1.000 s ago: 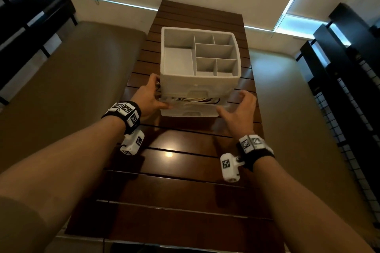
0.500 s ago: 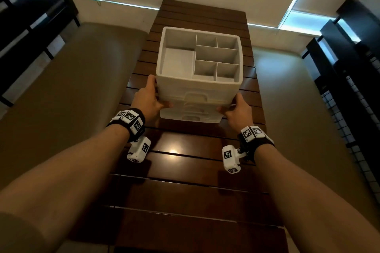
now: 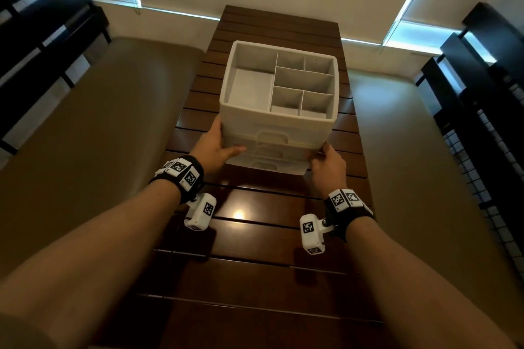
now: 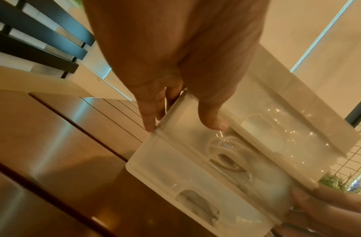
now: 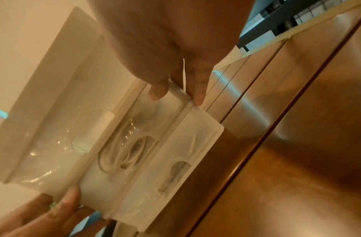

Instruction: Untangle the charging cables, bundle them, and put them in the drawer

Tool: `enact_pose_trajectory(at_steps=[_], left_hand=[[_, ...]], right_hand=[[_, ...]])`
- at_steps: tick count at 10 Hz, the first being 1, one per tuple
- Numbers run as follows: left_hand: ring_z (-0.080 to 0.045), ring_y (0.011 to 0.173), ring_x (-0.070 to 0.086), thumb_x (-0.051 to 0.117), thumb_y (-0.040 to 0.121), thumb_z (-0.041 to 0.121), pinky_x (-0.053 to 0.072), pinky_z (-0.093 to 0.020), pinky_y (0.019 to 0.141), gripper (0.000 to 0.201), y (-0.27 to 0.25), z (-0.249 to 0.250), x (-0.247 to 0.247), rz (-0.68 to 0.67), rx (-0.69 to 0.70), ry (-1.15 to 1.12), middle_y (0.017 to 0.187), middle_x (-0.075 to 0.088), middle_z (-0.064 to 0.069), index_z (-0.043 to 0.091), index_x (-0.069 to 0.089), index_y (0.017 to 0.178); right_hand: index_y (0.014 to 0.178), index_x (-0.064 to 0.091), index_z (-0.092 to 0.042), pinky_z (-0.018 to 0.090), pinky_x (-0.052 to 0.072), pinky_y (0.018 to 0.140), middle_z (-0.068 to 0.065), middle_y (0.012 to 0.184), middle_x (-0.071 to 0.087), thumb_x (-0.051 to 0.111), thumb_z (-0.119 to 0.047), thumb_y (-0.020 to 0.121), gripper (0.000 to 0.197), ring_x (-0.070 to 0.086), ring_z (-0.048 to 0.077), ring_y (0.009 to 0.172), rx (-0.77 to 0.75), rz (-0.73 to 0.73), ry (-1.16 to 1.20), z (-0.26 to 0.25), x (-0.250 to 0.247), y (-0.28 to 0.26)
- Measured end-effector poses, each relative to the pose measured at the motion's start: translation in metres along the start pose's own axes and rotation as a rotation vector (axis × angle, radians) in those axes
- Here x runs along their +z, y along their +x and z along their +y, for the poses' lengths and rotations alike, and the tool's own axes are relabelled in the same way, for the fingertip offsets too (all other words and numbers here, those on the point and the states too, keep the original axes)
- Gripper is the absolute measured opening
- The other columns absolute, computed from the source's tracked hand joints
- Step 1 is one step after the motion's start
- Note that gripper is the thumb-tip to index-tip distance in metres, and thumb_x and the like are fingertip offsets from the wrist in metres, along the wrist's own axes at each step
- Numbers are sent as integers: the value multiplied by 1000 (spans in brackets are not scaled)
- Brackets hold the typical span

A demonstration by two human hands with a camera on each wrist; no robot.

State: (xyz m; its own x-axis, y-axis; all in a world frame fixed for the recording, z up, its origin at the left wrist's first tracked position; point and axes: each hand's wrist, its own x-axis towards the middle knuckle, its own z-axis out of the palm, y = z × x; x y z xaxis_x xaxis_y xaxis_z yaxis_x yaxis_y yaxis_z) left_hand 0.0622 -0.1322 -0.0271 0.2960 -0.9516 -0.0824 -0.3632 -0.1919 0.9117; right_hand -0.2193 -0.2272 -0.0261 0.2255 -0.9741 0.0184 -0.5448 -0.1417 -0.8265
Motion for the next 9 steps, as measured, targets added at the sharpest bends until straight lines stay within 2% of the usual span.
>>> enact_pose_trajectory(at_steps=[1, 2, 3, 4, 5, 6, 8, 9], left_hand=[[-21, 140, 50, 86, 75, 49, 44, -49, 118, 111, 12, 2, -1, -36, -36, -42, 153, 49, 1, 26, 20, 161], [-22, 141, 49, 83, 85, 41, 41, -47, 120, 105, 26, 6, 4, -5, -33, -43, 154, 49, -3, 23, 16, 163], [-25, 143, 46, 78, 94, 27, 38, -46, 122, 96, 34, 8, 8, 26, -23, -24, 155, 47, -7, 20, 12, 164], [-26, 144, 44, 76, 95, 24, 36, -47, 122, 96, 42, 9, 10, 24, -20, -12, 157, 45, -10, 18, 10, 165], [-25, 143, 44, 74, 97, 21, 36, -42, 121, 94, 44, 13, 12, 32, -22, -20, 157, 44, -10, 17, 9, 165], [-26, 143, 44, 74, 97, 21, 37, -44, 121, 93, 53, 8, 13, 41, -22, -32, 157, 45, -11, 19, 10, 165], [-25, 143, 46, 75, 96, 22, 39, -49, 121, 93, 56, 12, 4, 4, -29, -48, 157, 46, -8, 20, 13, 165], [-21, 148, 40, 80, 92, 32, 36, -47, 123, 101, 49, 8, -4, -22, -22, -87, 163, 39, -4, 21, 12, 166]], right_hand=[[137, 62, -15, 25, 42, 87, 6, 119, 71, 54, -7, 100, 39, 60, 17, 101, 14, -29, -29, -3, 2, 9], [140, 58, -12, 28, 44, 92, 8, 127, 69, 55, -4, 99, 43, 61, 20, 111, 55, -82, 13, -9, 1, 22], [139, 58, -10, 37, 50, 101, 10, 131, 69, 57, -3, 96, 44, 64, 27, 121, 69, -132, 13, -10, 0, 37], [140, 57, -10, 38, 50, 102, 10, 131, 68, 57, 0, 94, 48, 64, 29, 122, 75, -177, 31, -10, -3, 49], [147, 49, -8, 30, 44, 98, 8, 132, 64, 54, 7, 93, 56, 58, 21, 117, 99, -213, 51, -16, -5, 54], [154, 41, -9, 29, 41, 100, 9, 134, 60, 53, 10, 93, 65, 54, 20, 118, 121, -228, 92, -16, -2, 58], [152, 41, -13, 29, 42, 97, 6, 130, 59, 50, 11, 93, 65, 55, 22, 118, 110, -228, 124, -18, -5, 58], [155, 40, -11, 33, 45, 103, 11, 142, 58, 52, 7, 94, 65, 56, 30, 132, 101, -205, 92, -12, -3, 54]])
